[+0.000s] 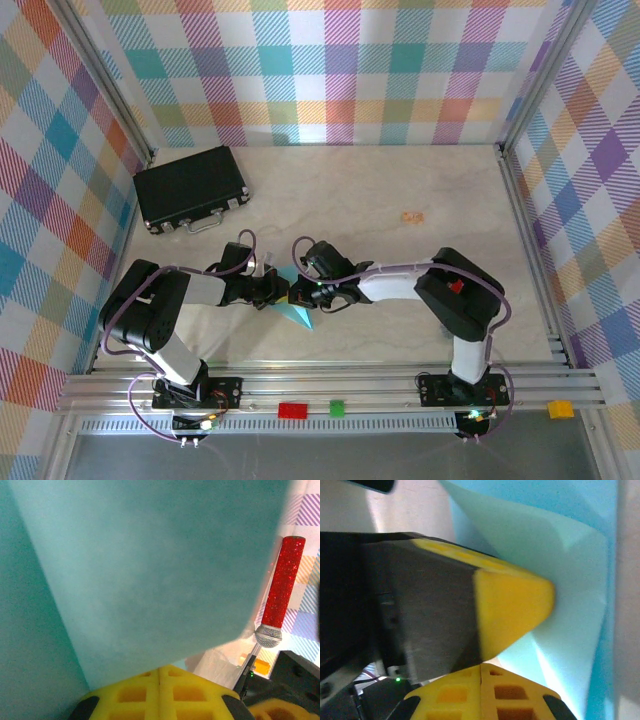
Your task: Fold a paper plane with a square sheet of paper (pick it up from the middle)
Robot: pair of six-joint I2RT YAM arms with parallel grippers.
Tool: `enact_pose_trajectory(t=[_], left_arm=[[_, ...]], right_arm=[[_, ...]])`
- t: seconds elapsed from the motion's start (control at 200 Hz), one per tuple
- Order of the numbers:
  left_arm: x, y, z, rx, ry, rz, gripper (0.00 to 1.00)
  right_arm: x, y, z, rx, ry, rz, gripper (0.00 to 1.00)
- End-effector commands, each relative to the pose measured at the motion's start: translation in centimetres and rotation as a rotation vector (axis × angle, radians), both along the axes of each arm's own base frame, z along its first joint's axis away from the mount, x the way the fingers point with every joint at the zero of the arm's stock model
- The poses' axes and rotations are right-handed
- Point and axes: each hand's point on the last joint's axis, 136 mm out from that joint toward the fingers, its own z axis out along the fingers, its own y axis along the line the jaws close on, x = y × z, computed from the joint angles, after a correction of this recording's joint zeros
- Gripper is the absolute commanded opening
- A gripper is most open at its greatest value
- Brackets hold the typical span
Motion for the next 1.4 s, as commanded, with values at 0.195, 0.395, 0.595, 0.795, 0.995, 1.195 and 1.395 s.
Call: enact_pose_trajectory(t=[0.195, 0.395, 0.595, 0.795, 0.995, 1.195, 1.395], left_arm=[[-1.6, 1.7, -2.4, 0.087, 0.099, 0.045, 0.01], [-0.1, 1.2, -0.2, 0.077, 0.041, 0.012, 0.03], [1.5, 0.3, 4.6, 0.017, -0.072, -0.005, 0.08], [-0.9, -0.4, 4.2, 0.004, -0.026, -0.025, 0.04], [-2.3, -1.8, 1.6, 0.045, 0.034, -0.055, 0.03], [-2.0, 1.2, -2.5, 0.214, 0.104, 0.042, 0.0], [0.6, 2.8, -2.6, 0.18, 0.078, 0.082, 0.01]], right_arm=[[-2.3, -4.3, -6.1, -0.151, 0.116, -0.056, 0.0], [-4.1, -5.7, -8.0, -0.137, 0.188, -0.08, 0.0], [-3.9, -6.0, -7.9, -0.161, 0.19, -0.094, 0.0], [-3.8, -6.1, -7.9, -0.176, 0.194, -0.103, 0.0], [-3.9, -6.1, -8.0, -0.174, 0.196, -0.102, 0.0], [-4.3, -6.7, -8.4, -0.188, 0.2, -0.103, 0.0], [-4.7, -7.4, -8.8, -0.218, 0.202, -0.103, 0.0]])
